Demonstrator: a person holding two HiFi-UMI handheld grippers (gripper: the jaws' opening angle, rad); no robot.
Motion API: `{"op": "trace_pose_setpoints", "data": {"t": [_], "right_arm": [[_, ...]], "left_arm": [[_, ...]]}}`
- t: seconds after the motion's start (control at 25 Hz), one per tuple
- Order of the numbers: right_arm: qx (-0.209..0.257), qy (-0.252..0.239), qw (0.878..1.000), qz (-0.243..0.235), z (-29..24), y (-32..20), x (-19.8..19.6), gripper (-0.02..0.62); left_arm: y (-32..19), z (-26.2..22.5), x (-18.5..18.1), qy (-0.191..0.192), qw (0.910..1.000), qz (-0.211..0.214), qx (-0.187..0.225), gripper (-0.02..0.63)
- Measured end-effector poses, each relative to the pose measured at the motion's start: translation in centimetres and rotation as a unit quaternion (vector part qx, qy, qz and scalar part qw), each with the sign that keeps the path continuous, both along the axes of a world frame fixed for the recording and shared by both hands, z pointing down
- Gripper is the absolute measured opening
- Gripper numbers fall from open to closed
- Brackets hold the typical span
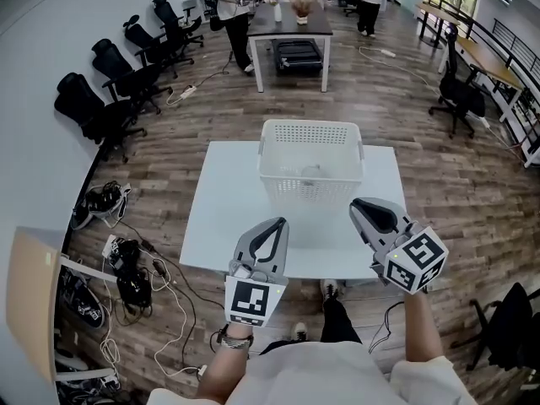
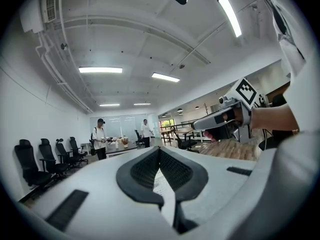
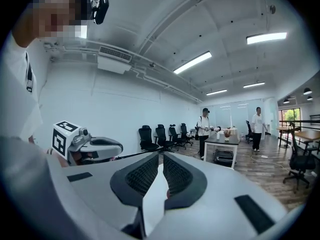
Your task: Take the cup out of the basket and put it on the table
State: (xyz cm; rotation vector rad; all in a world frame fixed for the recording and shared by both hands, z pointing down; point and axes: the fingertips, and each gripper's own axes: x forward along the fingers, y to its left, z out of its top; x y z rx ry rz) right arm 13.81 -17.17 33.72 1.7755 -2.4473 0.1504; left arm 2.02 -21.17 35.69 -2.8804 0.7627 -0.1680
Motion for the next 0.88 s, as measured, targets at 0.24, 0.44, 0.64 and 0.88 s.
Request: {"op": "trace_pose_setpoints", "data": {"t": [0.24,0.44,0.64,0.88], "right_arm": [[-0.016,0.02,0.999,-0.035,1.5,-3.7,1.9,0.021],[-0.038,0.063,0.995,-0.074,2.9,-9.1,4.0,0.026],[-0.066,0.09,0.987,-0.112,5.0,-13.9,5.0,0.038],[-0.103,0.103,0.979,-0.143,8.4,-18.3,5.8,0.054]], "left_arm": [[-2.3,0.9,1.1,-0.007,0.9996,-0.025,-0.006,0.003],[-4.8,1.6,2.9,-0.01,0.9989,-0.042,-0.016,0.003],[-7.0,2.3,4.4,-0.008,0.9982,-0.056,-0.019,0.003],[-10.6,3.3,5.1,-0.007,0.9964,-0.08,-0.029,0.003]]}}
